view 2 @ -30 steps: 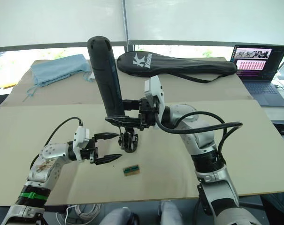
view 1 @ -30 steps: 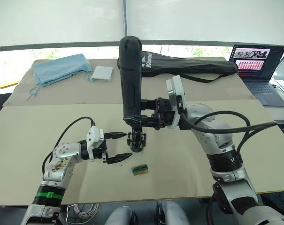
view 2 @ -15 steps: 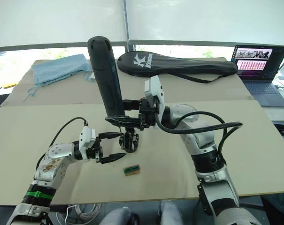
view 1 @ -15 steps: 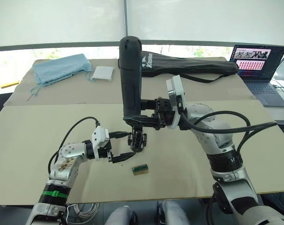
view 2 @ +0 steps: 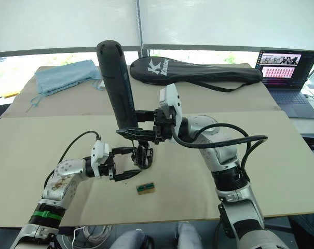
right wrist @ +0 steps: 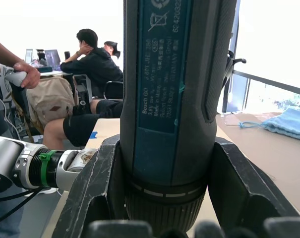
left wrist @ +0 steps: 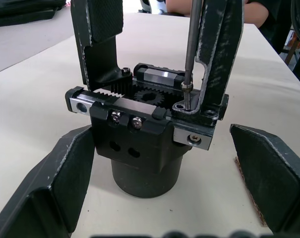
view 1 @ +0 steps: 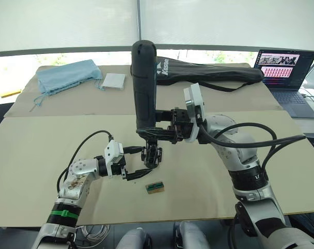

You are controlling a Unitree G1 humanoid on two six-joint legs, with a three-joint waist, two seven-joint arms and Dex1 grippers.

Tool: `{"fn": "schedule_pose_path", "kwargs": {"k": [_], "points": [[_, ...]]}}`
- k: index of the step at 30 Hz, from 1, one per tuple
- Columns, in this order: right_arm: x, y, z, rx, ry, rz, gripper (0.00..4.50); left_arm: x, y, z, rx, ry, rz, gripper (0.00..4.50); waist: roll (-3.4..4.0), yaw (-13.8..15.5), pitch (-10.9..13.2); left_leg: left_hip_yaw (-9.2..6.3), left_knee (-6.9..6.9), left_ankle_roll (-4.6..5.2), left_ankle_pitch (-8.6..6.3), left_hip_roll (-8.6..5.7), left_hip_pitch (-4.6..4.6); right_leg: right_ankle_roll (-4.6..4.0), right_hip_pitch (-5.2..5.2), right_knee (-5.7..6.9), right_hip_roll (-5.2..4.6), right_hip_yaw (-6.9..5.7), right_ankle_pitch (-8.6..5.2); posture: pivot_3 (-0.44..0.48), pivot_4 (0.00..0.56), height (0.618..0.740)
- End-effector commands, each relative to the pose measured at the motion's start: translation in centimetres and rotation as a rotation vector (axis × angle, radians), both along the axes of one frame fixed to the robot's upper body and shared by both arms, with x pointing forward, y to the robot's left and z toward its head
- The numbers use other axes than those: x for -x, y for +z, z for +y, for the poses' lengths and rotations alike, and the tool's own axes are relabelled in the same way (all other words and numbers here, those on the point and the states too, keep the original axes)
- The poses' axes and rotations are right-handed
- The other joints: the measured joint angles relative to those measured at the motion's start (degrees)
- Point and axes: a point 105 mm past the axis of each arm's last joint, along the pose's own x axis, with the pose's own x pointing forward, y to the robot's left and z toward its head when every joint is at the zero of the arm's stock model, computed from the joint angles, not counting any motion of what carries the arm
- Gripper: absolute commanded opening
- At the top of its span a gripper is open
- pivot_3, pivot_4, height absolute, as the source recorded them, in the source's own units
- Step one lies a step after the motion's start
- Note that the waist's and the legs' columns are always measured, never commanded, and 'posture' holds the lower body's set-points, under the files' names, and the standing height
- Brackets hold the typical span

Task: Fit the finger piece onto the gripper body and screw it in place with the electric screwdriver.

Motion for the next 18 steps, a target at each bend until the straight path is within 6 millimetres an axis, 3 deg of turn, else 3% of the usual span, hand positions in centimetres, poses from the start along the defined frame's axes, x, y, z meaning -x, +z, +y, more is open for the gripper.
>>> {"fn": "schedule_pose_path", "kwargs": {"k": [1,18], "points": [[0.45,1.53,-0.2,-0.041,0.007,-0.07,1.92,-0.05,0.41,-0.2,0.0,-0.008,-0.036,4.5,0.0,0.01,0.0,0.0,0.0,0.0,0.0,0.0,0.0,0.0,0.0,0.0,0.0,0.01,0.0,0.0,0.15,0.74],[0.52,1.69,-0.35,-0.044,0.013,-0.072,1.92,-0.04,-0.32,0.52,0.003,-0.006,-0.032,4.5,0.0,0.02,0.0,-0.01,0.0,0.01,-0.01,0.0,-0.01,0.0,-0.02,0.01,-0.02,0.15,0.0,0.0,0.15,0.74]]}}
